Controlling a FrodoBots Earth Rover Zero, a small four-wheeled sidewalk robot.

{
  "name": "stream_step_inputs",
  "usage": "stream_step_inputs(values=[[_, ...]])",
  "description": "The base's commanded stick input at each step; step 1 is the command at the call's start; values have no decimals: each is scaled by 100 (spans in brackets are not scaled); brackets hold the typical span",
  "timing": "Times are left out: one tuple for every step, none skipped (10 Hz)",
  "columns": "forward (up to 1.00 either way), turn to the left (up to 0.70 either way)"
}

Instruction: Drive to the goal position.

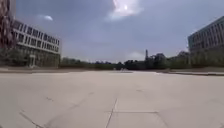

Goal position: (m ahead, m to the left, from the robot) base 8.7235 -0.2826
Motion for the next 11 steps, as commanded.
stream_step_inputs(values=[[70,0],[70,0],[70,0],[70,0],[70,0],[70,0],[70,-15],[70,-17],[70,-7],[70,0],[70,0]])
